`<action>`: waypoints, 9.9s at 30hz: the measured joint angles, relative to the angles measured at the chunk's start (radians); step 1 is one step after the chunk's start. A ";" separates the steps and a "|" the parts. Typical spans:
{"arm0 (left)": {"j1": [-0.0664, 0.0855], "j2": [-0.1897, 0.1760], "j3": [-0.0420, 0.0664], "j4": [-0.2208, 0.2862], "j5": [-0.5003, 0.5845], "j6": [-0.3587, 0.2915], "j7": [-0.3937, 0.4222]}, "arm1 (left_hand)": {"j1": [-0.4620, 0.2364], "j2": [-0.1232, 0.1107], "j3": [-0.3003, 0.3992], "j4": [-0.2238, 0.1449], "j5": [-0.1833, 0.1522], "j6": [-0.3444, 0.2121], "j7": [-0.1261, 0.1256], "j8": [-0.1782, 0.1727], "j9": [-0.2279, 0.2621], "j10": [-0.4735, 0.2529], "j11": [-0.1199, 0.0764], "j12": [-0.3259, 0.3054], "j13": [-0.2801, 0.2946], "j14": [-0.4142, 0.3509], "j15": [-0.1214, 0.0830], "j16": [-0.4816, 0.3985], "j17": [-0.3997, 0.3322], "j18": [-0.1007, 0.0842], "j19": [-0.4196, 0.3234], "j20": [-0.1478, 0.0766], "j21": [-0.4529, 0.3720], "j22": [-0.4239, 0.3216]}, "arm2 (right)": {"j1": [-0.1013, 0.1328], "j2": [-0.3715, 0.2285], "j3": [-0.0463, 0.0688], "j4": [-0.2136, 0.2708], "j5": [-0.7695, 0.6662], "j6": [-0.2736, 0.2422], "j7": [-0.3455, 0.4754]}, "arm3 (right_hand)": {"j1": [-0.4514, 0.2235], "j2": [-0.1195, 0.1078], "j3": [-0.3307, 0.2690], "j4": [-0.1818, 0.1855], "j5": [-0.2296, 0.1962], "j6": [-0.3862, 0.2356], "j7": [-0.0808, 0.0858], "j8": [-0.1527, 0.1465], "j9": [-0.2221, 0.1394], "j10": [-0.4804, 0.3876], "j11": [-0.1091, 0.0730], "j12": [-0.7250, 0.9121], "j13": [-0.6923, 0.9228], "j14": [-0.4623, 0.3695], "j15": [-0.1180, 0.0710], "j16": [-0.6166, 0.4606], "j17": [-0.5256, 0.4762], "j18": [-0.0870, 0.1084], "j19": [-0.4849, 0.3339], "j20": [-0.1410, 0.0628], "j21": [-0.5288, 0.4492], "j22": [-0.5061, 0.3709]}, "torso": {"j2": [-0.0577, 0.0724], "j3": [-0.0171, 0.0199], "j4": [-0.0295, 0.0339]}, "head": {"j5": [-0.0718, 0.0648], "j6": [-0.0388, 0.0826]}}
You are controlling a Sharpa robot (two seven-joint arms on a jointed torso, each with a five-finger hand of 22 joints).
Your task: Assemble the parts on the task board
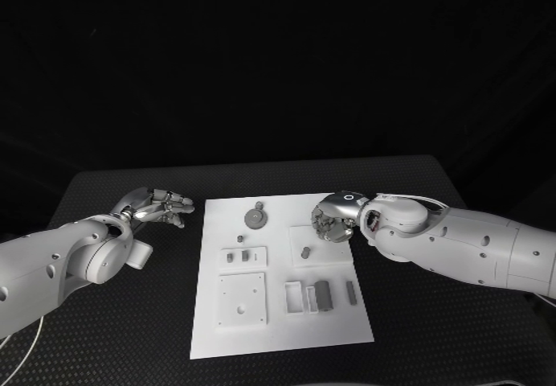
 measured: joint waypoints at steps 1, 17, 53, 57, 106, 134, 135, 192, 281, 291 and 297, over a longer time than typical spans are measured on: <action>0.000 0.000 0.000 0.000 0.000 0.001 0.000 | 0.000 0.000 0.000 0.000 0.000 -0.003 -0.001 0.000 0.000 0.000 0.000 0.000 0.000 0.000 0.000 0.000 0.000 0.000 0.000 0.000 0.000 0.000 | 0.000 0.001 0.000 -0.001 -0.002 0.000 0.000 | 0.000 0.000 0.000 0.000 0.000 0.000 0.000 0.003 0.000 0.003 -0.003 0.000 0.000 0.004 0.003 0.000 0.002 0.000 0.000 0.000 0.000 0.001 | 0.000 0.0001 -0.0001 | 0.000 0.000; 0.000 0.002 0.000 -0.004 0.003 0.006 -0.001 | 0.000 0.000 0.000 0.000 0.000 -0.004 -0.001 0.000 0.000 0.000 0.000 0.000 0.000 0.000 0.000 0.000 0.000 -0.002 0.000 0.000 0.000 -0.003 | -0.015 0.030 0.007 -0.029 -0.033 -0.029 -0.001 | 0.038 0.021 0.000 -0.006 0.000 0.039 -0.016 0.013 0.001 0.050 -0.022 -0.012 0.007 0.039 -0.016 0.012 0.028 0.016 0.039 -0.004 0.006 0.011 | 0.000 0.0014 0.0000 | 0.002 -0.006; -0.001 0.006 0.000 -0.014 0.005 0.011 -0.001 | 0.000 0.000 -0.003 -0.003 0.000 -0.004 -0.001 0.000 0.000 -0.002 -0.002 0.000 0.000 0.001 0.001 -0.004 0.000 -0.010 0.000 0.000 0.000 -0.007 | -0.027 0.010 -0.001 -0.005 -0.056 -0.093 -0.001 | 0.066 0.039 -0.003 -0.008 -0.001 0.102 -0.034 0.032 0.003 0.117 -0.049 -0.009 0.039 0.090 -0.044 0.051 0.070 0.016 0.109 -0.031 0.021 0.032 | 0.000 0.0014 -0.0012 | 0.003 -0.007; -0.001 0.007 0.000 -0.016 0.005 0.011 -0.001 | 0.000 0.000 -0.003 -0.003 0.000 -0.004 -0.001 0.002 0.000 -0.002 -0.002 0.000 0.001 0.002 0.002 -0.004 0.000 -0.011 0.000 0.000 0.000 -0.007 | -0.027 0.006 0.000 0.001 -0.056 -0.098 -0.001 | 0.066 0.039 -0.003 -0.008 -0.001 0.102 -0.034 0.032 0.004 0.118 -0.050 -0.009 0.040 0.091 -0.045 0.051 0.071 0.016 0.111 -0.033 0.025 0.033 | 0.000 0.0014 -0.0017 | 0.003 -0.005; -0.001 0.006 0.000 -0.016 0.005 0.024 -0.008 | -0.004 0.004 -0.005 -0.006 0.000 -0.009 0.001 0.003 0.000 -0.002 -0.002 0.000 0.002 0.002 0.002 -0.008 0.000 -0.015 0.000 0.000 0.000 -0.015 | -0.019 0.025 0.010 -0.022 -0.016 -0.056 -0.004 | 0.078 -0.003 -0.011 -0.008 -0.001 0.088 -0.030 0.009 -0.005 0.061 0.004 -0.160 0.008 0.084 -0.032 0.038 0.087 0.016 0.106 -0.022 -0.010 0.060 | 0.000 0.0001 -0.0007 | -0.002 -0.013; -0.001 0.007 0.000 -0.017 0.005 0.025 -0.009 | -0.004 0.004 -0.005 -0.006 0.000 -0.009 0.001 0.003 -0.001 -0.003 -0.003 0.000 0.002 0.002 0.002 -0.008 0.001 -0.016 0.000 0.000 0.000 -0.017 | -0.022 0.029 0.006 -0.013 -0.096 -0.080 -0.029 | 0.090 -0.003 -0.013 -0.010 -0.004 0.136 -0.050 0.026 0.004 0.130 -0.023 -0.170 0.018 0.130 -0.059 0.085 0.121 0.015 0.171 -0.050 0.004 0.085 | 0.000 0.0007 -0.0008 | -0.001 -0.016; -0.001 0.007 0.000 -0.017 0.005 0.025 -0.009 | -0.004 0.004 -0.005 -0.006 0.000 -0.009 0.001 0.003 -0.001 -0.003 -0.003 0.000 0.002 0.002 0.002 -0.008 0.001 -0.016 0.000 0.000 0.000 -0.017 | -0.022 0.028 0.005 -0.012 -0.097 -0.082 -0.029 | 0.090 -0.003 -0.013 -0.010 -0.004 0.137 -0.051 0.027 0.004 0.130 -0.023 -0.170 0.018 0.130 -0.059 0.085 0.122 0.015 0.173 -0.052 0.004 0.085 | 0.000 0.0007 -0.0007 | -0.001 -0.016; -0.003 0.008 0.000 -0.019 0.005 0.027 -0.010 | -0.004 0.004 -0.008 -0.008 0.000 -0.007 0.000 0.003 -0.001 -0.003 -0.003 0.000 0.005 0.002 0.002 -0.012 0.004 -0.016 0.000 0.000 0.000 -0.022 | -0.010 -0.002 0.035 0.143 -0.051 -0.111 -0.052 | 0.092 -0.001 -0.014 -0.011 0.000 0.138 -0.046 0.028 0.013 0.137 -0.023 -0.171 0.024 0.136 -0.060 0.093 0.127 0.015 0.184 -0.055 0.004 0.091 | 0.000 0.0002 -0.0004 | 0.020 -0.016; -0.004 0.032 0.000 -0.027 0.005 0.030 -0.010 | -0.004 0.004 -0.008 -0.008 0.000 -0.011 0.002 0.007 -0.001 -0.007 0.000 0.000 0.006 0.002 0.002 -0.015 0.006 -0.016 0.000 0.000 0.001 -0.030 | -0.103 0.210 -0.056 0.152 -0.174 -0.141 -0.010 | 0.095 0.002 -0.016 -0.013 -0.004 0.136 -0.048 0.029 0.020 0.137 -0.023 -0.182 0.032 0.133 -0.059 0.101 0.131 0.015 0.187 -0.059 0.004 0.096 | -0.001 -0.0028 -0.0008 | 0.171 -0.043; -0.004 0.032 0.000 -0.027 0.005 0.031 -0.010 | -0.007 0.007 -0.008 -0.008 0.000 -0.012 0.001 0.007 -0.001 -0.007 0.000 0.000 0.006 0.002 0.002 -0.015 0.006 -0.016 0.000 0.000 0.001 -0.031 | -0.103 0.206 -0.056 0.154 -0.175 -0.142 -0.008 | 0.095 0.002 -0.016 -0.013 -0.004 0.136 -0.048 0.029 0.024 0.137 -0.023 -0.182 0.032 0.135 -0.062 0.101 0.131 0.015 0.191 -0.055 0.004 0.097 | -0.001 -0.0028 -0.0019 | 0.175 -0.045; -0.004 0.031 0.000 -0.029 0.005 0.033 -0.010 | -0.008 0.008 -0.008 -0.008 0.000 -0.012 0.001 0.007 -0.001 -0.007 0.000 0.000 0.007 0.002 0.002 -0.015 0.007 -0.016 0.000 0.000 0.001 -0.032 | -0.105 0.199 -0.057 0.162 -0.175 -0.142 -0.008 | 0.095 0.002 -0.016 -0.013 -0.005 0.136 -0.047 0.029 0.022 0.137 -0.023 -0.182 0.032 0.136 -0.061 0.101 0.131 0.015 0.191 -0.055 0.004 0.097 | -0.001 -0.0027 -0.0018 | 0.176 -0.047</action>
